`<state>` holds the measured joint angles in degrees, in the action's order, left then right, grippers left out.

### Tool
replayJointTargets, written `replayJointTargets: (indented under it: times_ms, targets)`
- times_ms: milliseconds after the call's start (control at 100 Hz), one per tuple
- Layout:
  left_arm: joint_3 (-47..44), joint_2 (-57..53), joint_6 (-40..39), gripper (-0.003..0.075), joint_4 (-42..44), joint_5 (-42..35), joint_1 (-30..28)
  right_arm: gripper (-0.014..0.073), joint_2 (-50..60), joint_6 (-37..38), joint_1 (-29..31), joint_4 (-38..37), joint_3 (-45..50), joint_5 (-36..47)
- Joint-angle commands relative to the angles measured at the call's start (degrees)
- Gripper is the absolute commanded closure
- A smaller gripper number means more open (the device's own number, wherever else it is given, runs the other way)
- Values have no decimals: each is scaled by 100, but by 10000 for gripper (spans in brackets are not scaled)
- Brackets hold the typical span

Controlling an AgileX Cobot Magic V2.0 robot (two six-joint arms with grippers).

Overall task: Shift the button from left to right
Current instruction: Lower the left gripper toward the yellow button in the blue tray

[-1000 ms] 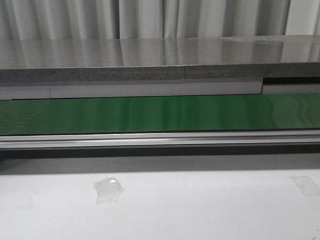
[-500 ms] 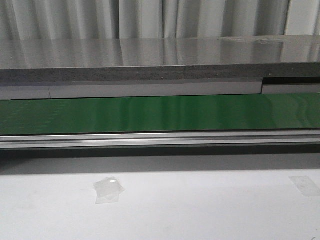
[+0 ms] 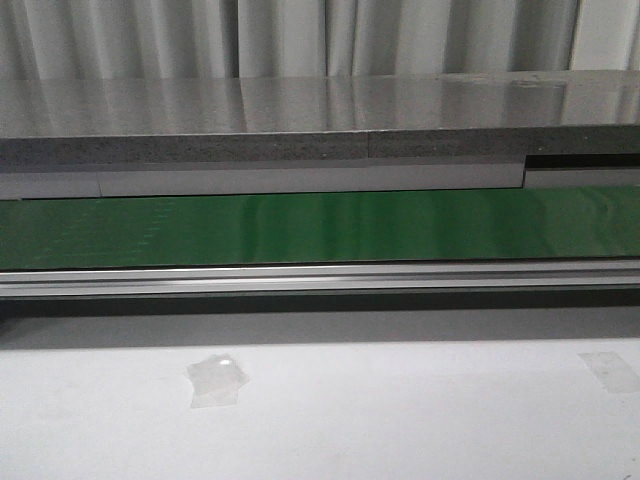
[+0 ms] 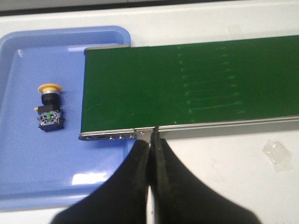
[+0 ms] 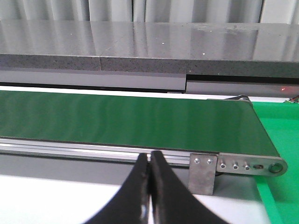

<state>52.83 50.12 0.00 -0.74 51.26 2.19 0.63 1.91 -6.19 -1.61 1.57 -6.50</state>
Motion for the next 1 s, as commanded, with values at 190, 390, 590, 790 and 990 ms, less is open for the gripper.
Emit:
replayJointTargets:
  times_ms: [190,390,590,790,990]
  targets:
    - [237,486,0,739,-24,-299,49,662,110,-59,-3,7,-89,431]
    - [237,498,0,643,-24,-387,49,662,110,-59,-3,7,-89,431]
    - [237,498,0,158,-24,-387,49,662,110,-59,-3,7,-89,431]
    - [237,498,0,55,-24,-390,49,662,110,-59,-3,7,-89,431]
    - [237,498,-55,80,171,-461,20,662,110,-59,-3,7,-89,431]
